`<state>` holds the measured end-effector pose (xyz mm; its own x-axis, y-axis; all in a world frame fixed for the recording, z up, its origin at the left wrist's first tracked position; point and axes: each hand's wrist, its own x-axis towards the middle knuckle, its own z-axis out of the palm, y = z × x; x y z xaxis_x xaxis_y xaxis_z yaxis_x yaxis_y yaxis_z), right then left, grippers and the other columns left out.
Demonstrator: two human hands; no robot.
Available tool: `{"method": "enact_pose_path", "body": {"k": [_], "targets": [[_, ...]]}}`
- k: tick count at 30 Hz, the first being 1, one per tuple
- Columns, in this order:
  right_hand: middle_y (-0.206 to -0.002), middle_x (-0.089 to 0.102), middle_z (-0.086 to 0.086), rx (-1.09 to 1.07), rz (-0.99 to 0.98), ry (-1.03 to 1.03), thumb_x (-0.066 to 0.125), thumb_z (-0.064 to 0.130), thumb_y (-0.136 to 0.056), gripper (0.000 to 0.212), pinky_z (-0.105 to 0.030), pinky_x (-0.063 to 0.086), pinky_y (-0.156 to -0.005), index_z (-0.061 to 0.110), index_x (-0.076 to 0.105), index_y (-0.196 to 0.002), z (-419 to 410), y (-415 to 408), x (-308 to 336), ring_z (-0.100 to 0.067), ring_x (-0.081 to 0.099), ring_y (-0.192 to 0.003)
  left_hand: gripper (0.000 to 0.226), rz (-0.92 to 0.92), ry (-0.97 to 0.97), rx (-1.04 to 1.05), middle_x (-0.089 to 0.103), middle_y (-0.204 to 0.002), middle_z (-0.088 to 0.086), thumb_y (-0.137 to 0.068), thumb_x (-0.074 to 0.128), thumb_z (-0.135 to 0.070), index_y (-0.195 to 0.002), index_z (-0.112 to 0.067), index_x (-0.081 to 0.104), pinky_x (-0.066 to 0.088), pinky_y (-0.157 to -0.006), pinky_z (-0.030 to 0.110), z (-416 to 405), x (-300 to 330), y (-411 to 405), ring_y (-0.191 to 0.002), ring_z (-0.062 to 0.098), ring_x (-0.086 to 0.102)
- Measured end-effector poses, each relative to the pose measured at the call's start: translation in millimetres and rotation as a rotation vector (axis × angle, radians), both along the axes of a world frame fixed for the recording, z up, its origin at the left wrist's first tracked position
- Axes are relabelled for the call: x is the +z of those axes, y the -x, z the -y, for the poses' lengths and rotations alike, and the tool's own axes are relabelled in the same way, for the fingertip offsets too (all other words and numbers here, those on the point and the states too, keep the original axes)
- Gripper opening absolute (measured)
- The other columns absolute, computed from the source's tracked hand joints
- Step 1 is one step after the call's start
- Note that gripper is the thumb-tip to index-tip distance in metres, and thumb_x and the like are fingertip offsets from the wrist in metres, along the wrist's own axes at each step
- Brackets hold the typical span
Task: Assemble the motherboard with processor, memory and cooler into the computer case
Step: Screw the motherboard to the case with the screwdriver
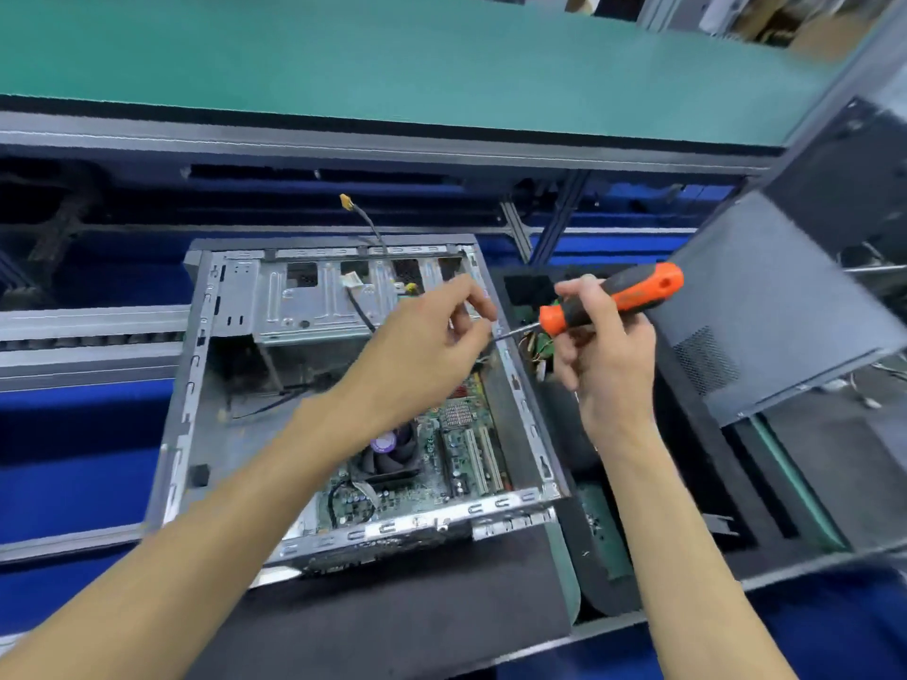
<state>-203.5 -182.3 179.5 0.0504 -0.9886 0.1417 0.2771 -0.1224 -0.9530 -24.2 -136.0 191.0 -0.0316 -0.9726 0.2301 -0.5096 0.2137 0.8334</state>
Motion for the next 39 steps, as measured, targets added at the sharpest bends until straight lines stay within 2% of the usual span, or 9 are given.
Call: {"method": "enact_pose_path", "body": {"k": [4, 7, 10, 16, 19, 22, 26, 30, 39], "targets": [[-0.066, 0.051, 0.002, -0.177, 0.119, -0.087, 0.060, 0.022, -0.088, 0.008, -0.015, 0.025, -0.035, 0.017, 0.062, -0.082, -0.5, 71.8, -3.4, -0.011, 0.035, -0.039, 0.009, -0.087, -0.046, -0.108, 0.058, -0.073, 0.005, -0.096, 0.057, -0.014, -0.095, -0.022, 0.063, 0.042, -0.060, 0.025, 4.3, -7.6, 65.7, -0.063, 0.017, 0.052], [-0.073, 0.053, 0.000, -0.253, 0.156, -0.143, 0.058, 0.020, -0.084, 0.008, -0.014, 0.024, -0.034, 0.024, 0.059, -0.076, -3.1, 120.4, -16.9, -0.011, 0.033, -0.038, 0.013, -0.123, -0.109, -0.157, 0.063, -0.074, 0.005, -0.095, 0.056, -0.013, -0.093, -0.024, 0.063, 0.049, -0.063, 0.029, 9.0, -16.7, 115.4, -0.064, 0.022, 0.059], [-0.062, 0.046, 0.001, -0.316, 0.099, -0.189, 0.059, 0.017, -0.081, 0.009, -0.014, 0.022, -0.035, 0.023, 0.057, -0.074, -6.5, 166.6, -40.1, -0.011, 0.030, -0.035, 0.017, -0.117, -0.210, -0.183, 0.066, -0.074, 0.004, -0.093, 0.055, -0.012, -0.090, -0.026, 0.063, 0.051, -0.065, 0.033, 11.9, -31.8, 164.8, -0.067, 0.024, 0.063], [-0.052, 0.043, 0.002, -0.310, -0.101, -0.244, 0.065, 0.023, -0.078, 0.014, -0.018, 0.026, -0.036, 0.020, 0.051, -0.074, -14.6, 236.4, -93.3, -0.013, 0.032, -0.037, 0.020, 0.312, -0.447, -0.193, 0.065, -0.083, -0.011, -0.092, 0.052, -0.015, -0.101, -0.027, 0.065, 0.046, -0.062, 0.020, 23.2, -95.2, 229.7, -0.073, 0.012, 0.061], [-0.051, 0.047, 0.000, -0.250, -0.162, -0.246, 0.064, 0.017, -0.083, 0.016, -0.019, 0.031, -0.036, 0.012, 0.050, -0.077, -17.4, 253.9, -117.8, -0.011, 0.040, -0.038, 0.028, 0.507, -0.561, -0.236, 0.067, -0.100, -0.002, -0.090, 0.050, -0.008, -0.109, -0.021, 0.066, 0.046, -0.070, 0.024, 27.1, -134.3, 253.7, -0.078, 0.016, 0.059], [-0.058, 0.055, -0.008, -0.209, -0.222, -0.260, 0.064, 0.013, -0.086, 0.022, -0.019, 0.035, -0.039, -0.004, 0.051, -0.087, -20.3, 265.7, -137.5, -0.005, 0.052, -0.042, 0.024, 0.639, -0.649, -0.252, 0.070, -0.099, 0.005, -0.087, 0.051, -0.003, -0.104, -0.011, 0.066, 0.054, -0.078, 0.035, 28.9, -173.5, 272.3, -0.088, 0.025, 0.065], [-0.061, 0.057, -0.005, -0.192, -0.304, -0.256, 0.067, 0.013, -0.089, 0.020, -0.027, 0.044, -0.051, -0.001, 0.053, -0.085, -20.9, 277.9, -156.0, -0.006, 0.057, -0.049, 0.018, 0.684, -0.729, -0.247, 0.069, -0.100, 0.015, -0.085, 0.053, -0.003, -0.099, -0.003, 0.064, 0.056, -0.082, 0.043, 30.2, -213.2, 287.3, -0.089, 0.034, 0.067], [-0.059, 0.058, 0.005, -0.193, -0.337, -0.260, 0.068, 0.034, -0.076, 0.026, -0.027, 0.045, -0.056, 0.012, 0.055, -0.083, -20.6, 285.3, -162.9, -0.007, 0.056, -0.049, 0.006, 0.750, -0.686, -0.199, 0.066, -0.097, 0.017, -0.089, 0.051, -0.002, -0.091, -0.002, 0.057, 0.052, -0.071, 0.040, 39.3, -235.2, 297.8, -0.085, 0.038, 0.064], [-0.057, 0.050, -0.001, -0.191, -0.301, -0.239, 0.065, 0.027, -0.079, 0.031, -0.021, 0.044, -0.054, 0.000, 0.050, -0.081, -15.8, 299.3, -168.4, -0.008, 0.051, -0.046, 0.012, 0.818, -0.679, -0.194, 0.063, -0.103, 0.019, -0.090, 0.053, -0.003, -0.087, -0.009, 0.043, 0.039, -0.067, 0.036, 47.9, -264.5, 312.0, -0.094, 0.041, 0.062]]}}
